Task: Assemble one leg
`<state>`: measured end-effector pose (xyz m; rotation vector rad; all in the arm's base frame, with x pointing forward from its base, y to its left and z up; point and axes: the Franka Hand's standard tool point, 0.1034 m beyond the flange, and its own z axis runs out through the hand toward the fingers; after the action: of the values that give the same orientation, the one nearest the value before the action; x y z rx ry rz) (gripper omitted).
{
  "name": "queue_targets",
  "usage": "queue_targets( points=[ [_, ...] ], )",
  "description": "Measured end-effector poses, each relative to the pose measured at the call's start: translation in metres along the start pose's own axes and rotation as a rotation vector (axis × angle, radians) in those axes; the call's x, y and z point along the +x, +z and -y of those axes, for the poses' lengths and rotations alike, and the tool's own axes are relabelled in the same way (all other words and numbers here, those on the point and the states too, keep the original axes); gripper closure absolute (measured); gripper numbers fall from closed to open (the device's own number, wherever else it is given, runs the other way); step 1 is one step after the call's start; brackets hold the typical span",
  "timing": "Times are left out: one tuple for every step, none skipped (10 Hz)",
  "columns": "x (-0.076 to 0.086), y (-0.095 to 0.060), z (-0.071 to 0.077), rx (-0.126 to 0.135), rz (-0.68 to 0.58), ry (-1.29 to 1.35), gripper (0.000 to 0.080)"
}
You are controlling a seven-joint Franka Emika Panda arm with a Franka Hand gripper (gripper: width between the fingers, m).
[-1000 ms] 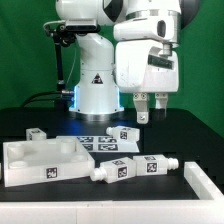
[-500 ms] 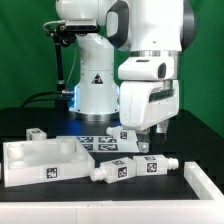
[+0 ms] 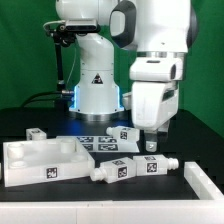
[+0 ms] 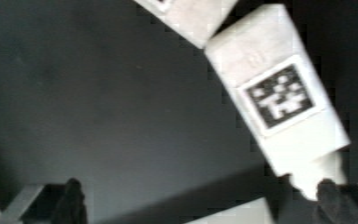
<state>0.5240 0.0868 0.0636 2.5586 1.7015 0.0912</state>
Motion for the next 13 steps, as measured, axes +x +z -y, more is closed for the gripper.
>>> queue_targets(
  points=[
    [0.000, 0.006, 0.011, 0.007, 0.012, -0.056, 0.0150],
    [-0.002, 0.010, 0.015, 0.018, 0.016, -0.057, 0.0150],
    [-0.005, 0.013, 0.016, 0.024, 0.017, -0.047, 0.0150],
    [-0.005, 0.012, 0.015, 0.023, 0.017, -0.047, 0.0150],
    [-0.005, 0.013, 0.015, 0.024, 0.017, -0.048, 0.0150],
    [-0.007, 0.016, 0.018, 0.030, 0.020, -0.046, 0.0150],
    [-0.011, 0.025, 0.026, 0.050, 0.030, -0.046, 0.0150],
    [-0.013, 0.034, 0.036, 0.057, 0.026, -0.049, 0.0150],
    [-0.016, 0.042, 0.044, 0.071, 0.026, -0.049, 0.0150],
    [-0.020, 0.048, 0.047, 0.081, 0.030, -0.045, 0.0150],
    [-0.021, 0.051, 0.046, 0.084, 0.031, -0.043, 0.0150],
    [-0.021, 0.050, 0.046, 0.084, 0.031, -0.044, 0.0150],
    [-0.021, 0.050, 0.047, 0.084, 0.031, -0.044, 0.0178]
  ],
)
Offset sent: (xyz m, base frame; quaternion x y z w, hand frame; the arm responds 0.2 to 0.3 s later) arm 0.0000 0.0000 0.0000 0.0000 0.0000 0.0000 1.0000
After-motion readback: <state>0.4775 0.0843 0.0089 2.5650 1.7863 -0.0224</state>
